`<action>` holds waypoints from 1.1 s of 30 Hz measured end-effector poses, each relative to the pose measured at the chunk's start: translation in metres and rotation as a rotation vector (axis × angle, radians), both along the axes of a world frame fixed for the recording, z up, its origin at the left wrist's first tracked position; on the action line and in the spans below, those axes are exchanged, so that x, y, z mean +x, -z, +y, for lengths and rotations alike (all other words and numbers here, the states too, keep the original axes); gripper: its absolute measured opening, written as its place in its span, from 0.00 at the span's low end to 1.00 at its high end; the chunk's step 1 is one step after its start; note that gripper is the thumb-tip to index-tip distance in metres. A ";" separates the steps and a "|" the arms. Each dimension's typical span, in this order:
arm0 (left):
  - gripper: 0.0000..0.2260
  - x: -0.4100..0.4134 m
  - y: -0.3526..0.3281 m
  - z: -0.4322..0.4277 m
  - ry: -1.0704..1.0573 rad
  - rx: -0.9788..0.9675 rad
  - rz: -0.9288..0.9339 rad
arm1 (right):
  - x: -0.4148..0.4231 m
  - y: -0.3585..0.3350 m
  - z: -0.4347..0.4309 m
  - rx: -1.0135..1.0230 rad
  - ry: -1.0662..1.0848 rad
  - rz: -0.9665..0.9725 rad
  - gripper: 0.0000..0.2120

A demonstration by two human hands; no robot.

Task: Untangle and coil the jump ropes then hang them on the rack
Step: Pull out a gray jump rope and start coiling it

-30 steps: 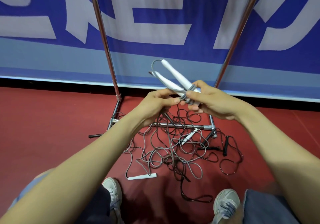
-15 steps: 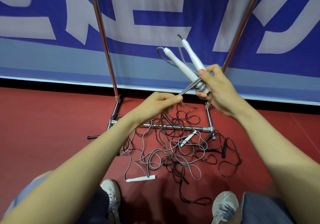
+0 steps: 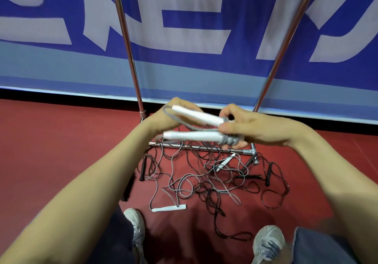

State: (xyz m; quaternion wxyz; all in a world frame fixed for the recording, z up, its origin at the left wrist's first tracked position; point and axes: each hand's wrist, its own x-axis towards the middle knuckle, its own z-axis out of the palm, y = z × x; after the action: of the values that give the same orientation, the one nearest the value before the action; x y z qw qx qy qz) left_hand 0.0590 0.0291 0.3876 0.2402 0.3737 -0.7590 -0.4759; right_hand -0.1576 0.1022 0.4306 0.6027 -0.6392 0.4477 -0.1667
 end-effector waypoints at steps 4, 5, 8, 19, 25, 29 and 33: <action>0.04 -0.006 -0.026 0.008 0.082 0.021 -0.041 | -0.006 0.007 -0.005 0.163 -0.141 0.180 0.21; 0.05 -0.010 -0.029 0.011 0.099 -0.007 -0.081 | -0.004 0.011 -0.007 0.155 -0.168 0.261 0.22; 0.06 -0.028 -0.025 0.021 0.071 -0.215 -0.248 | 0.003 0.023 -0.013 -0.103 -0.208 0.648 0.20; 0.05 -0.043 0.000 0.024 0.003 0.275 -0.214 | -0.021 0.028 -0.027 -0.825 0.194 1.042 0.21; 0.17 -0.025 -0.019 0.001 -0.479 -0.461 -0.658 | -0.030 0.012 -0.028 -0.601 0.089 0.932 0.20; 0.16 -0.025 -0.014 0.004 -0.317 -0.181 -0.354 | -0.039 0.019 -0.033 -0.602 0.164 0.992 0.19; 0.15 -0.035 -0.011 0.014 -0.194 0.246 0.032 | -0.040 0.026 -0.036 -0.841 0.427 0.891 0.22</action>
State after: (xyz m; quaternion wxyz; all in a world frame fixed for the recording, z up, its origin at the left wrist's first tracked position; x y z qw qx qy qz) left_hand 0.0244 0.0432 0.3983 0.2497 0.4641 -0.6516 -0.5456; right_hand -0.1980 0.0660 0.4045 0.0109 -0.7255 0.6686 -0.1630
